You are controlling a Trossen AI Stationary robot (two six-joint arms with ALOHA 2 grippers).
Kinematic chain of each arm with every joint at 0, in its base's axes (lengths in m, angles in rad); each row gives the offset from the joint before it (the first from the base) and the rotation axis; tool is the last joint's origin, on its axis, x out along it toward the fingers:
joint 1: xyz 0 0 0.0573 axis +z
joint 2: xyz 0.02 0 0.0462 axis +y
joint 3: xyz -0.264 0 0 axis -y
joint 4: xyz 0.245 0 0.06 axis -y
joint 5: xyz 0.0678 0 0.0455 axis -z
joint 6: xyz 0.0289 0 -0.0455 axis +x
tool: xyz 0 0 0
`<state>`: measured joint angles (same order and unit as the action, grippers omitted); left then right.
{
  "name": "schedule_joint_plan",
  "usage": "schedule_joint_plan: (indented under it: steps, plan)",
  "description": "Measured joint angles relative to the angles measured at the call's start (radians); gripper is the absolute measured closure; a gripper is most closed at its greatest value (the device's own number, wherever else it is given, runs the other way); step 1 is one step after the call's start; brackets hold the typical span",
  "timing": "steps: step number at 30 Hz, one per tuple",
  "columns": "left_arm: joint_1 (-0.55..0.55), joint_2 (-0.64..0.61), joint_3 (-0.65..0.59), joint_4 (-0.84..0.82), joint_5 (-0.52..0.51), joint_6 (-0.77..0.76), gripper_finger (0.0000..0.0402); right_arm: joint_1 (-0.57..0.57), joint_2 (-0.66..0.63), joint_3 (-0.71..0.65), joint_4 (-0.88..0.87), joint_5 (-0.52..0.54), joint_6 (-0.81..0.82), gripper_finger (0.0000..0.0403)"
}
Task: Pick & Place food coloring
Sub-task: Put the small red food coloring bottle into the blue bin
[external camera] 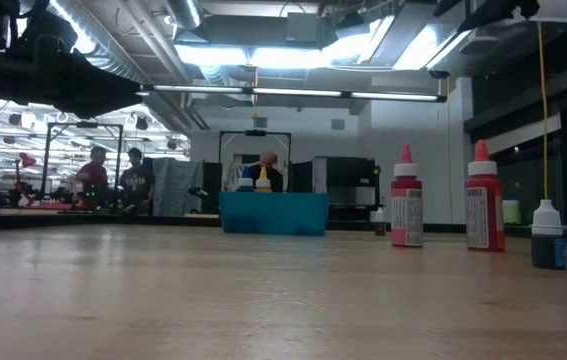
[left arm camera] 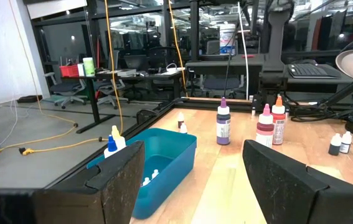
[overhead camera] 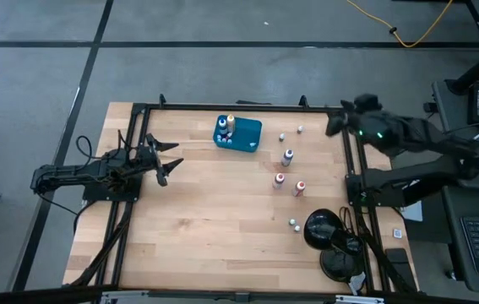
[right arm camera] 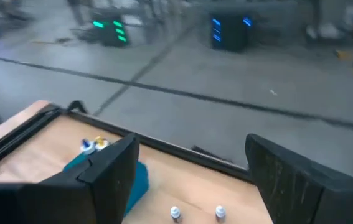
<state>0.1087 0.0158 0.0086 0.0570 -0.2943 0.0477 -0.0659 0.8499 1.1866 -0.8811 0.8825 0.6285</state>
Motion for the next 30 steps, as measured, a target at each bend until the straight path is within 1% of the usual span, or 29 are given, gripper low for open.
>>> schedule_joint_plan:
  steps: [3,7,10,13,16,20,26,30]
  plan:
    - [0.0,0.0,0.0,0.0,0.0,0.0,0.0135,-0.093,0.117,0.155,-0.133,-0.05,0.091,0.0108]
    - [0.0,0.0,0.0,0.0,0.0,0.0,0.0135,-0.242,0.257,0.323,-0.239,-0.15,0.088,0.0108]
    - [0.0,0.0,0.0,0.0,0.0,0.0,0.0135,-0.35,0.34,0.415,-0.286,-0.221,0.073,0.0108]
    - [0.0,0.0,0.0,0.0,0.0,0.0,0.0135,-0.45,0.4,0.468,-0.307,-0.281,0.061,0.0108]
    - [0.0,0.0,0.0,0.0,0.0,0.0,0.0135,-0.539,0.439,0.469,-0.308,-0.354,0.038,0.0108]
    - [0.0,0.0,0.0,0.0,0.0,0.0,0.0135,-0.621,0.489,0.424,-0.29,-0.445,-0.014,0.0108]
    - [0.0,0.0,0.0,0.0,0.0,0.0,0.0135,-0.682,0.58,0.316,-0.201,-0.597,-0.054,0.0108]
    - [0.0,0.0,0.0,0.0,0.0,0.0,0.0135,-0.699,0.644,0.242,-0.151,-0.654,-0.022,0.0108]
